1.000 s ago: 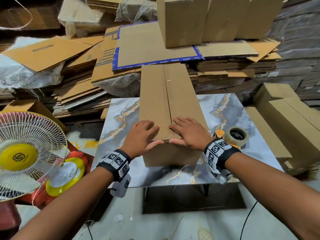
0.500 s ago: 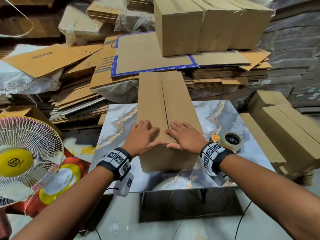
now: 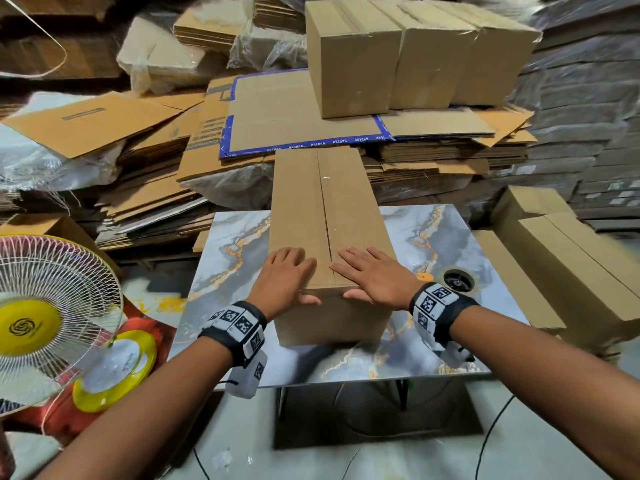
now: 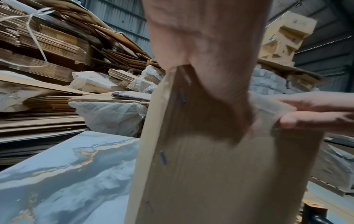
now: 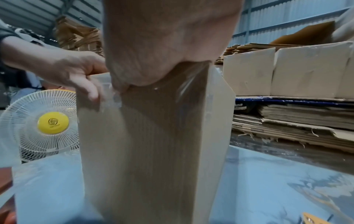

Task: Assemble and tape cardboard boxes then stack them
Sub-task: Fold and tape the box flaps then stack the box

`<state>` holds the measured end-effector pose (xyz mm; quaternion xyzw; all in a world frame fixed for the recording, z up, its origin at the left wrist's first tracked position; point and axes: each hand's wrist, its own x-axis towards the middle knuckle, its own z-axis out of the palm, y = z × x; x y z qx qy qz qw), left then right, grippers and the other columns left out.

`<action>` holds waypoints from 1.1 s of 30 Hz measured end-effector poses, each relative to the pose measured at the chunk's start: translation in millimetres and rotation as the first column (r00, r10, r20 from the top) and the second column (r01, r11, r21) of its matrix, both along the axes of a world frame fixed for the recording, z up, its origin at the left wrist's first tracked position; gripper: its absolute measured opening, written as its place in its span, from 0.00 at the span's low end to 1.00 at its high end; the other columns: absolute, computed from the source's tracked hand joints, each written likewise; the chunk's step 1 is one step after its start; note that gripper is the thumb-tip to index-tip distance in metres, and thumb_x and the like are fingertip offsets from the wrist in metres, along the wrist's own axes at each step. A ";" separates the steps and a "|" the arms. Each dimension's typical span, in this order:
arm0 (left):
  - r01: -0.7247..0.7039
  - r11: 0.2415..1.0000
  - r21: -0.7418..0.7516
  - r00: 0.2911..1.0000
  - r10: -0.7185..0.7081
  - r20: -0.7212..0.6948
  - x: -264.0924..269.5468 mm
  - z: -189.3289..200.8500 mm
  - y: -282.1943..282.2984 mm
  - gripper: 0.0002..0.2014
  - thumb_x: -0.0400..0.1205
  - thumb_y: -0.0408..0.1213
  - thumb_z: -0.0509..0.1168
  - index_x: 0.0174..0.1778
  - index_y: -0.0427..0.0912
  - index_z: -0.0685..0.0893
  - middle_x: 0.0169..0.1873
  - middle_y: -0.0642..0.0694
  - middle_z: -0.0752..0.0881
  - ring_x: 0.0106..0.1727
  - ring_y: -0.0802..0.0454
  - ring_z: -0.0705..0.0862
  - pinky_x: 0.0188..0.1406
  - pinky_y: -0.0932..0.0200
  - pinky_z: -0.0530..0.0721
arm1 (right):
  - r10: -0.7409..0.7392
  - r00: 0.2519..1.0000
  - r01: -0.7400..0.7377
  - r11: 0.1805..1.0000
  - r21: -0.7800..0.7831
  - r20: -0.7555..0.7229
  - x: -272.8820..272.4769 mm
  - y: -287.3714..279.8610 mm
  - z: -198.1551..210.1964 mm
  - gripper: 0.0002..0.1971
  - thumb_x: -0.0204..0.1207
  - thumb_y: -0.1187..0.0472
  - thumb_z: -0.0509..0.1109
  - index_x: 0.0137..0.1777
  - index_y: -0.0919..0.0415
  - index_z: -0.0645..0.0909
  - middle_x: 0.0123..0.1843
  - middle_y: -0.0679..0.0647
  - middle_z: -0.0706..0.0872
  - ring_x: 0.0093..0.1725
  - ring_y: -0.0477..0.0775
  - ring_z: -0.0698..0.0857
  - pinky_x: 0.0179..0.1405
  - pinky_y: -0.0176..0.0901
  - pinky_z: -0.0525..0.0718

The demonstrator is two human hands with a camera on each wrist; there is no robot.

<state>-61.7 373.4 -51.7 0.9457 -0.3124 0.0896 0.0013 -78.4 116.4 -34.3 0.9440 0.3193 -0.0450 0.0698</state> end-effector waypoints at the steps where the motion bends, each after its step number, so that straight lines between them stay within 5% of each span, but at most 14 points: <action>1: -0.012 0.999 0.053 1.000 0.013 -0.019 -1.9 -0.7 -1.5 0.45 0.68 0.72 0.71 0.74 0.44 0.75 0.70 0.38 0.76 0.71 0.36 0.73 0.69 0.40 0.72 | 0.018 1.000 -0.018 1.000 -0.002 0.009 -0.3 -1.0 -0.4 0.43 0.81 0.25 0.45 0.90 0.49 0.50 0.91 0.60 0.52 0.90 0.61 0.52 0.86 0.66 0.56; 3: -0.031 0.995 0.098 0.999 0.032 -0.011 -5.0 -2.6 -3.8 0.49 0.67 0.75 0.69 0.75 0.43 0.72 0.72 0.38 0.74 0.73 0.35 0.72 0.72 0.38 0.71 | 0.030 0.999 -0.031 0.999 0.019 0.022 -2.6 -2.6 0.2 0.45 0.80 0.25 0.53 0.90 0.49 0.51 0.91 0.60 0.52 0.90 0.60 0.52 0.86 0.66 0.55; 7: -0.055 0.998 -0.015 0.998 0.055 0.027 -10.1 -6.0 -6.5 0.48 0.79 0.80 0.38 0.69 0.42 0.78 0.67 0.37 0.79 0.68 0.36 0.76 0.66 0.39 0.74 | -0.003 1.000 0.002 0.997 0.075 0.016 -5.5 -0.3 -0.2 0.45 0.78 0.26 0.27 0.90 0.46 0.52 0.91 0.57 0.54 0.90 0.57 0.53 0.86 0.65 0.57; 9: -0.056 0.998 0.001 0.995 0.056 0.083 -10.9 -7.4 -7.6 0.45 0.80 0.78 0.42 0.69 0.41 0.79 0.67 0.36 0.80 0.67 0.35 0.77 0.65 0.38 0.74 | -0.004 1.000 0.003 0.999 0.048 0.031 -3.9 -0.2 0.0 0.41 0.82 0.27 0.35 0.90 0.47 0.51 0.91 0.57 0.53 0.90 0.58 0.52 0.85 0.65 0.57; 12: -0.067 0.993 0.093 0.997 0.063 0.040 -10.7 -7.1 -9.8 0.46 0.71 0.74 0.66 0.76 0.42 0.73 0.73 0.36 0.75 0.74 0.35 0.71 0.72 0.38 0.71 | 0.024 1.000 -0.024 1.000 -0.018 0.015 -0.9 -2.7 -1.6 0.45 0.80 0.34 0.64 0.90 0.48 0.48 0.91 0.59 0.49 0.90 0.59 0.50 0.87 0.64 0.53; 15: -0.075 0.993 0.095 0.997 0.073 0.032 -10.3 -6.7 -9.3 0.50 0.66 0.76 0.68 0.77 0.43 0.71 0.74 0.37 0.74 0.75 0.35 0.71 0.73 0.38 0.71 | 0.027 1.000 -0.028 0.998 0.060 0.015 -2.4 -3.0 -1.3 0.42 0.80 0.25 0.44 0.90 0.47 0.51 0.91 0.58 0.52 0.90 0.58 0.51 0.86 0.65 0.54; 18: -0.074 0.997 0.022 0.996 0.073 0.055 -13.4 -5.7 -8.8 0.50 0.76 0.82 0.44 0.72 0.41 0.77 0.69 0.36 0.79 0.69 0.34 0.76 0.67 0.37 0.76 | 0.016 0.999 -0.018 0.998 0.062 0.032 -2.4 -2.0 -2.4 0.41 0.80 0.30 0.31 0.90 0.46 0.52 0.91 0.56 0.53 0.90 0.57 0.51 0.87 0.62 0.53; 20: -0.078 0.997 0.000 0.996 0.078 0.045 -15.7 -4.0 -9.6 0.49 0.80 0.79 0.37 0.71 0.40 0.79 0.68 0.35 0.80 0.69 0.34 0.78 0.66 0.37 0.77 | 0.015 0.999 -0.017 0.999 0.040 0.034 0.0 -1.5 -3.0 0.40 0.81 0.30 0.34 0.90 0.47 0.51 0.91 0.58 0.53 0.90 0.59 0.51 0.87 0.64 0.54; 24: -0.084 0.995 0.050 0.996 0.085 -0.004 -14.8 -3.4 -10.1 0.46 0.78 0.78 0.44 0.73 0.41 0.76 0.71 0.34 0.78 0.72 0.32 0.76 0.70 0.35 0.76 | 0.058 0.998 -0.058 0.998 -0.024 -0.021 3.7 -4.4 -2.6 0.45 0.82 0.32 0.61 0.91 0.50 0.46 0.91 0.60 0.47 0.90 0.60 0.47 0.87 0.64 0.50; 29: -0.048 0.998 0.029 0.998 0.047 0.028 -13.3 -4.4 -9.3 0.46 0.68 0.74 0.69 0.72 0.43 0.73 0.70 0.34 0.79 0.71 0.32 0.77 0.68 0.36 0.77 | 0.071 0.993 -0.061 0.992 0.108 -0.099 4.4 -25.5 10.6 0.41 0.80 0.29 0.37 0.90 0.47 0.53 0.91 0.56 0.51 0.90 0.55 0.49 0.88 0.58 0.49; 33: -0.080 0.994 0.080 0.997 0.080 0.011 -13.0 -2.4 -10.8 0.50 0.70 0.83 0.52 0.72 0.44 0.74 0.70 0.36 0.77 0.71 0.35 0.75 0.67 0.39 0.75 | 0.109 0.994 -0.106 0.977 0.187 -0.008 1.7 -47.3 -5.4 0.45 0.81 0.28 0.32 0.88 0.54 0.62 0.90 0.58 0.59 0.89 0.60 0.57 0.86 0.65 0.58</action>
